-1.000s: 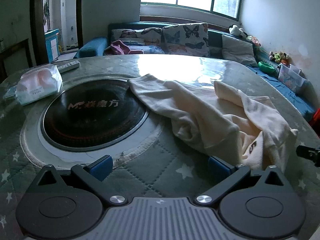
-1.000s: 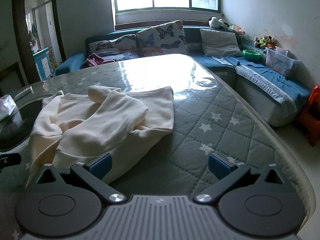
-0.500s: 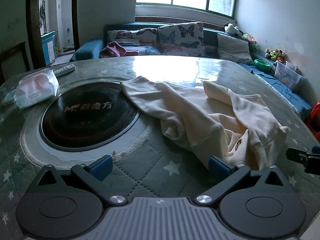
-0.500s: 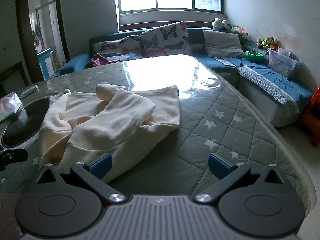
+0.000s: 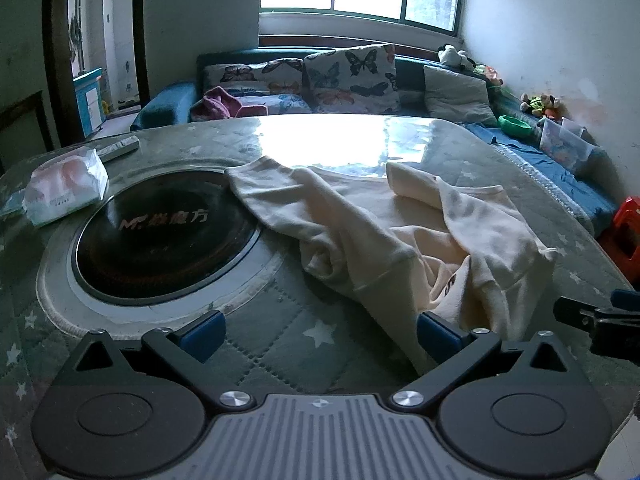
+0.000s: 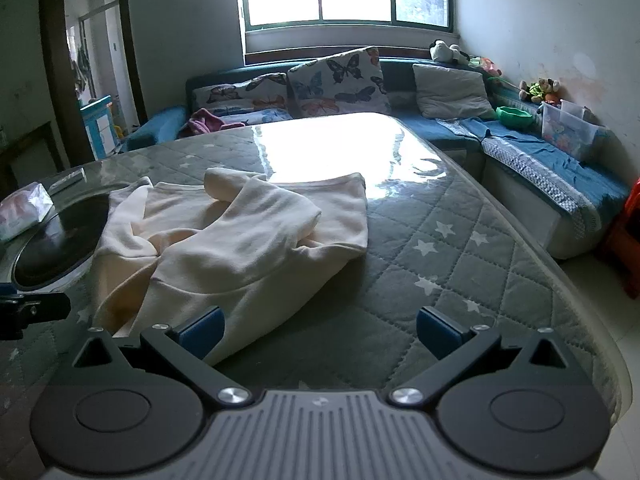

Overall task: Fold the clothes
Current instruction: 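Move both grippers over the crumpled cream shirt toward its hem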

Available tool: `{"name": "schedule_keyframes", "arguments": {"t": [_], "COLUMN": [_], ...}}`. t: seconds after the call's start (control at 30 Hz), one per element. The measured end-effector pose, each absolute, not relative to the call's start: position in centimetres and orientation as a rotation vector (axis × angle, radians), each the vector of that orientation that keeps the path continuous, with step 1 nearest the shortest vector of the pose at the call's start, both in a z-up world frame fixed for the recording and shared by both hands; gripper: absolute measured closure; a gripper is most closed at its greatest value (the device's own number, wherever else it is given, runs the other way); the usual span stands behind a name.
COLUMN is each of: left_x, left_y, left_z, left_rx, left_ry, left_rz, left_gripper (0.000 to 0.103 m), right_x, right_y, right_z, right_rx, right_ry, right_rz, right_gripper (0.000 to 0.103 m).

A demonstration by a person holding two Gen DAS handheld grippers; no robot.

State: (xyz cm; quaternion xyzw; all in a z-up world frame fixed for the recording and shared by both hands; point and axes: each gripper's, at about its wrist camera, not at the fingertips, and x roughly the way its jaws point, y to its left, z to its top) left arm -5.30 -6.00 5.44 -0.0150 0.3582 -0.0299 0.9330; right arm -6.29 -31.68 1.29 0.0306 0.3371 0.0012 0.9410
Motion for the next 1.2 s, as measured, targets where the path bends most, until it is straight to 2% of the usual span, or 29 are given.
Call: {"name": "schedule_keyframes", "arguments": {"t": [1.2], "left_x": [-1.9], "left_y": [-7.5], "left_z": [6.6], "left_rx": [-0.010], "left_ry": [0.724], "left_rz": [-0.078], "left_gripper": [0.000], "right_x": [-3.6], "right_y": [-30.5], "right_z": [2.0], "right_rx": [0.045], "right_ry": [0.679], "right_rz": [0.075], "right_gripper": [0.000]}}
